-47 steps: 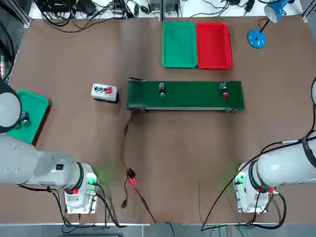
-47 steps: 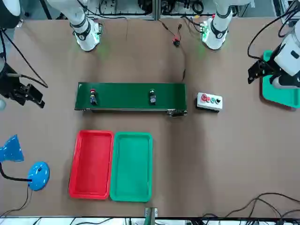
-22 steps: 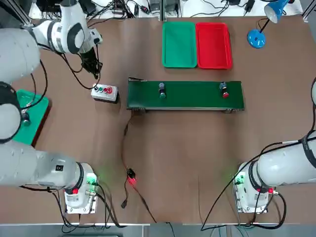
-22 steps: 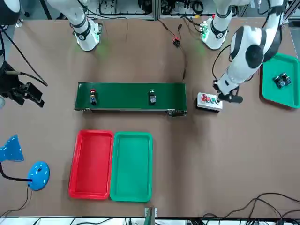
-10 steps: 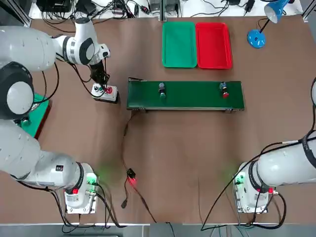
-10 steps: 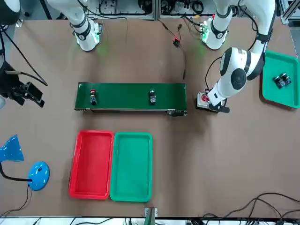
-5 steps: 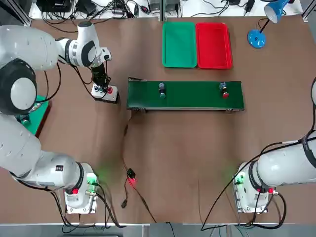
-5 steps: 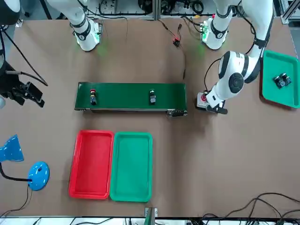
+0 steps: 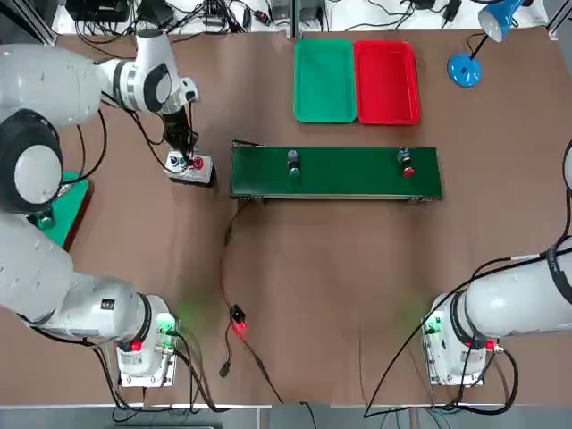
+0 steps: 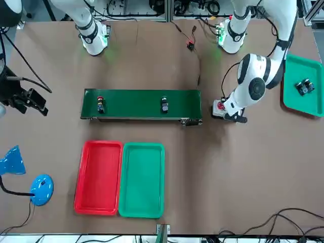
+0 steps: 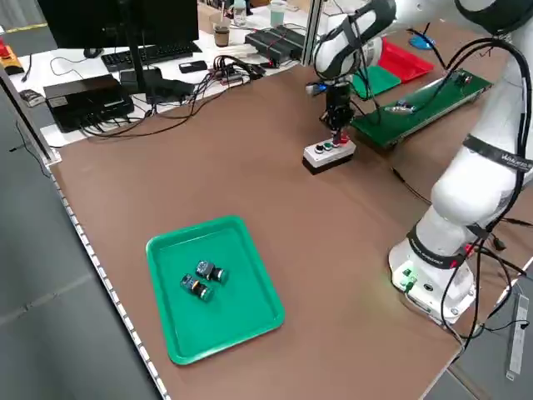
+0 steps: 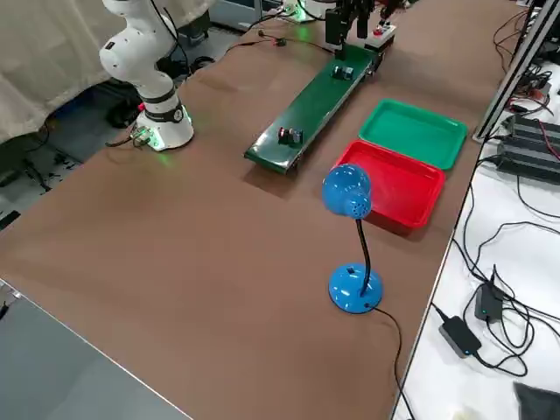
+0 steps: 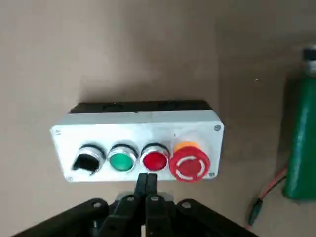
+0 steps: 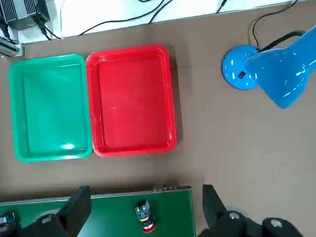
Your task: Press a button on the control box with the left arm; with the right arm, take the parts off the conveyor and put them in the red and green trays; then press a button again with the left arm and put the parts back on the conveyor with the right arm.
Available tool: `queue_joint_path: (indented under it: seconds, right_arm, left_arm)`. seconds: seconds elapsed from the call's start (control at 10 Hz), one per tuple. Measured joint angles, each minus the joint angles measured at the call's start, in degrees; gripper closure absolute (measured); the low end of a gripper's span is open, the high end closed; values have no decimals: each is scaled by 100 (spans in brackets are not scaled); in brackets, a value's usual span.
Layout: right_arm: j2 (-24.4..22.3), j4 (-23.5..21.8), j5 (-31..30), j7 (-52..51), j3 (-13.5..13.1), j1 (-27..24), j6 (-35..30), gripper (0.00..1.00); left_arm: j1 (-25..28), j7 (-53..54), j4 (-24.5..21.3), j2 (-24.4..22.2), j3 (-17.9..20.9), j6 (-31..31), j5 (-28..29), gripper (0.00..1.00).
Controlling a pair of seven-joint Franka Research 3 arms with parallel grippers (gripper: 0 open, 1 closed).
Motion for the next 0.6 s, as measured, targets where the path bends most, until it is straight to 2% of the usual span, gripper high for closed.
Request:
queue_joint_path:
  seconds: [0.2, 0.4, 0.6]
  right_arm:
    - [0, -2, 0, 0, 0, 0, -2, 0]
    - [1, -11, 0, -9, 4, 8, -115, 0]
    - [46, -76, 8, -87, 19, 210, -241, 0]
  left_arm:
    - [104, 0, 972, -373, 25, -1008, 0, 97]
    - [417, 11, 2157, -482, 47, -1479, 0, 90]
    - [635, 40, 2969, -473, 60, -1813, 0, 59]
